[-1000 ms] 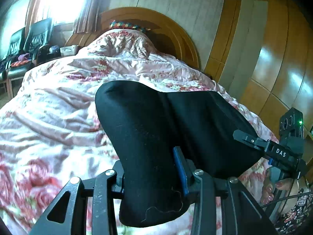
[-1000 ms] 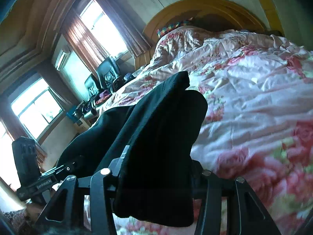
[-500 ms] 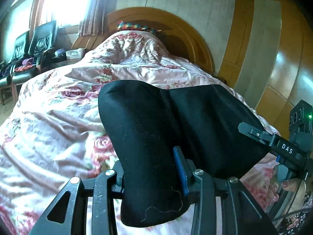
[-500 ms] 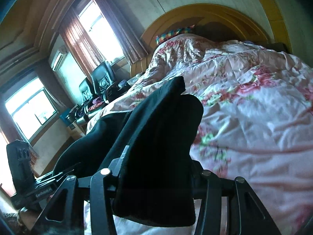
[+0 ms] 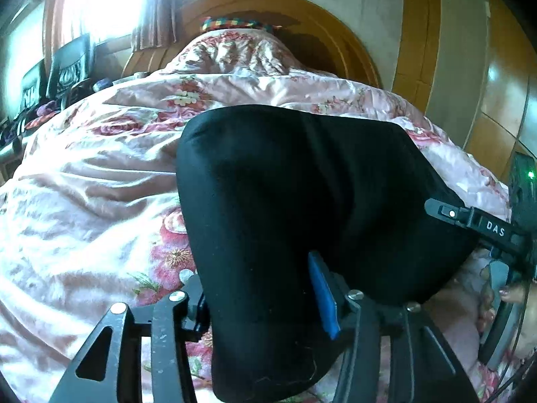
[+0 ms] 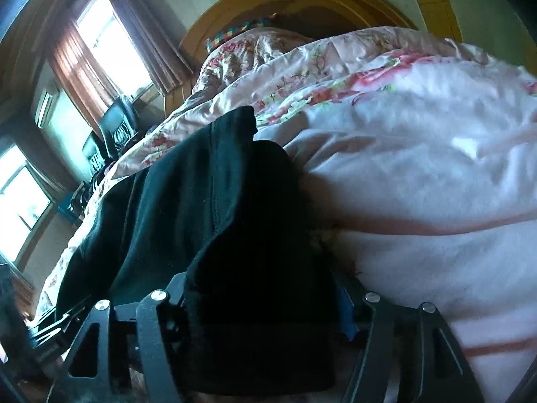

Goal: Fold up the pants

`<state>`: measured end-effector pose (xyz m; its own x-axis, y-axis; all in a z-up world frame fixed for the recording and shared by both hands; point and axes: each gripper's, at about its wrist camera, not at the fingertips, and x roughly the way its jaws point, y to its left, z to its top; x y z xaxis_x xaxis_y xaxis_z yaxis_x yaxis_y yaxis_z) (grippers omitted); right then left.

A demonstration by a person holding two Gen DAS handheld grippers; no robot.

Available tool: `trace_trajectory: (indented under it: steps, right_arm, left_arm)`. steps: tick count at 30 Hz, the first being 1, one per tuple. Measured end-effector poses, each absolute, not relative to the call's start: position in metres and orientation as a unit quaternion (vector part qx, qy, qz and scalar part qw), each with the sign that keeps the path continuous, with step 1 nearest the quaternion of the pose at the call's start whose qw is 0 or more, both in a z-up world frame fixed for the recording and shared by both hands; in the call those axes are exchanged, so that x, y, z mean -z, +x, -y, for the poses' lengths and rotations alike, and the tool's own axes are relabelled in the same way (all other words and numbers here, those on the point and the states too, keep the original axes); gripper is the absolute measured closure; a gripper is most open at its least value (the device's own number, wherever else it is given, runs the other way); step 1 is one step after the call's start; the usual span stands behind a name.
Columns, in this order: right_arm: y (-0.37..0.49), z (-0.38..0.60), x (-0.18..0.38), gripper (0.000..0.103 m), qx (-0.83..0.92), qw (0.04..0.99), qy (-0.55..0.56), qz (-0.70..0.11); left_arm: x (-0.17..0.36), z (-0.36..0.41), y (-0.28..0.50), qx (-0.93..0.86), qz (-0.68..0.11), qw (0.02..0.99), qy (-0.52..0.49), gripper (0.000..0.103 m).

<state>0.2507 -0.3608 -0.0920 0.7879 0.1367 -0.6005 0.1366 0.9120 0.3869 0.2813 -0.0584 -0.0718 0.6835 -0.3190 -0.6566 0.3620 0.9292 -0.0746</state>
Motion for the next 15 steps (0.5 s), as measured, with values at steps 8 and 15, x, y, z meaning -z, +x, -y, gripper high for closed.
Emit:
trace_trajectory:
  steps: [8, 15]
  right_arm:
    - [0.246, 0.348, 0.084, 0.026, 0.04, 0.927, 0.165, -0.333]
    - [0.217, 0.347, 0.075, 0.024, 0.04, 0.915, 0.204, -0.346]
  left_arm:
    - [0.074, 0.047, 0.278, 0.158, -0.347, 0.924, 0.012, 0.027]
    - [0.074, 0.033, 0.256, 0.138, -0.379, 0.914, -0.036, 0.027]
